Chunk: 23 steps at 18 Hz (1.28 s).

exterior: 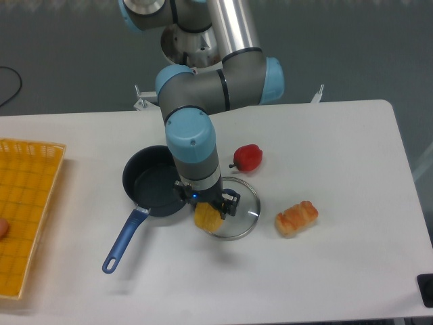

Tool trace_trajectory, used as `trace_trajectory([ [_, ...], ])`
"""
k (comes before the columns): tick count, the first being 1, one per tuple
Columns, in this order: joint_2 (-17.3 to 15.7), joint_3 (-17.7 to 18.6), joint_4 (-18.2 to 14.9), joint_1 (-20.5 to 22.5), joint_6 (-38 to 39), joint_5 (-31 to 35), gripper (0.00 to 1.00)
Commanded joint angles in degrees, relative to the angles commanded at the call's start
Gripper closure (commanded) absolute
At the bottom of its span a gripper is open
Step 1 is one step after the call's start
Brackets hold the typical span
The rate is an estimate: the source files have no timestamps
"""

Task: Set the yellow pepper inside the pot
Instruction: 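Carry the yellow pepper over to the dark blue pan and lower it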

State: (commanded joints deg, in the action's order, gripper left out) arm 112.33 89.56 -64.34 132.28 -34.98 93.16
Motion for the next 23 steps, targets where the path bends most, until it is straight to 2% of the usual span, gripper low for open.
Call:
trace_trajectory([
  [7,-0.26,-0.26,-0.88,-3.16,0.09,-0.7,0.4],
  [14,-1.14,0.09,-7.11,-6.23,0.0,-0.27,0.4],
  [17,-3.16,1.05,-9.66,-7.38,-3.32,-0.35,0.4],
  [23,-3.87,4.74,-9.58,-9.14,-4.39,1.4,0.4],
])
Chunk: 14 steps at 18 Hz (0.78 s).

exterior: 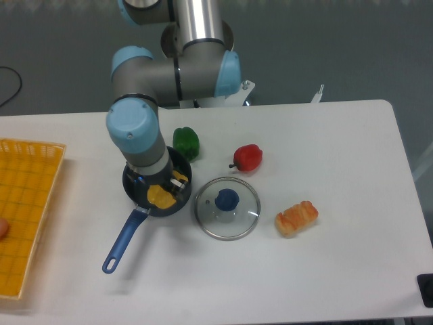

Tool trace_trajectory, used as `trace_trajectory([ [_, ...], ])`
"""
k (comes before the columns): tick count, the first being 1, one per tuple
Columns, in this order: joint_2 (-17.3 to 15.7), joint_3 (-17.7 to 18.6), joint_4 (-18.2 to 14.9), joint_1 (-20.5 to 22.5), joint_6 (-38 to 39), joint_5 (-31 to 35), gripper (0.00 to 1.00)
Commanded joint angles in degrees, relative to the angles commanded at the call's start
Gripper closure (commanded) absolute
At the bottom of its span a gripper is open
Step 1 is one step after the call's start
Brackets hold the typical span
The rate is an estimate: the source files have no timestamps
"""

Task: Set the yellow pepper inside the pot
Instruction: 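Carry the yellow pepper over to the dark blue pan and lower it, then lower the yellow pepper into the pan and open the gripper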

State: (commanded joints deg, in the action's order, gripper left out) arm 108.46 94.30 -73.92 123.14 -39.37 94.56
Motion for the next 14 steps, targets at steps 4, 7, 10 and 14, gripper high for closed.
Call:
trace_trajectory([
  [4,0.44,2.02,0.7,-2.2,-0.18,2.38,0.4],
  [7,0.26,2.29,0.7,-2.72,-0.35,2.29,0.4],
  [10,0.79,2.64,0.79,-3.95,-0.09,2.47,0.4],
  [14,1.5,3.08,0.88,-4.22,0.0,2.82,0.35],
])
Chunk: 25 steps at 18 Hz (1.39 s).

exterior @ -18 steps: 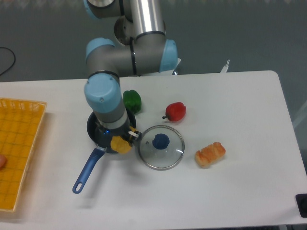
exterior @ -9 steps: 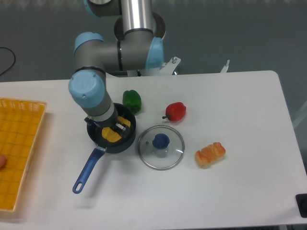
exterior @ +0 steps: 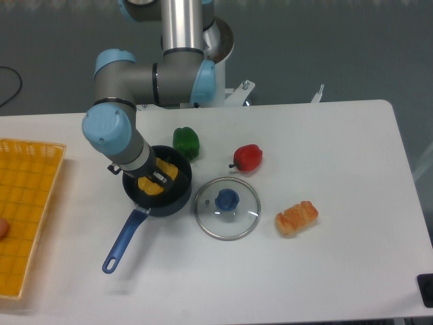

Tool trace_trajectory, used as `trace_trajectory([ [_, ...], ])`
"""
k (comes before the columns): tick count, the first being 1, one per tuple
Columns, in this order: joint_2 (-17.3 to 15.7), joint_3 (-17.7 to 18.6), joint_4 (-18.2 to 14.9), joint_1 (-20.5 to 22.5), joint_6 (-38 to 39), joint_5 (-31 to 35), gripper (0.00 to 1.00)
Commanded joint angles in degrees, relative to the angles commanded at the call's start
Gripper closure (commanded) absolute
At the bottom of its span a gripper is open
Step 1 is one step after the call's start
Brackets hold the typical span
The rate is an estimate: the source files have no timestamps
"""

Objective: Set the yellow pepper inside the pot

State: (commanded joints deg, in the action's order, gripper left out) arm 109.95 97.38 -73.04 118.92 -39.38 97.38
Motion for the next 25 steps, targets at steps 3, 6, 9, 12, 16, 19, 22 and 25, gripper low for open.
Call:
trace_trajectory([
  [3,0.09,0.09,-0.09,-0.61,-0.18,0.44,0.26],
  [6,0.17,0.18,-0.09,-0.97,-0.17,1.06,0.06],
  [9,0.09,0.18,-0.09,-0.97,0.0,1.58,0.0],
  [12,-0.26,0.0,-0.09,-0.88,-0.18,2.11,0.0],
  [16,-0.18,-1.14,0.0,-0.35,0.18,2.11,0.0],
  [19,-0.35,-3.15,-0.17,0.34,-0.44,3.34,0.0],
  [22,-0.35,-4.13,0.17,2.11,-0.44,3.34,0.0],
  [25,-0.7,-5.01,3.76,5.53,-0.44,2.99,0.0],
])
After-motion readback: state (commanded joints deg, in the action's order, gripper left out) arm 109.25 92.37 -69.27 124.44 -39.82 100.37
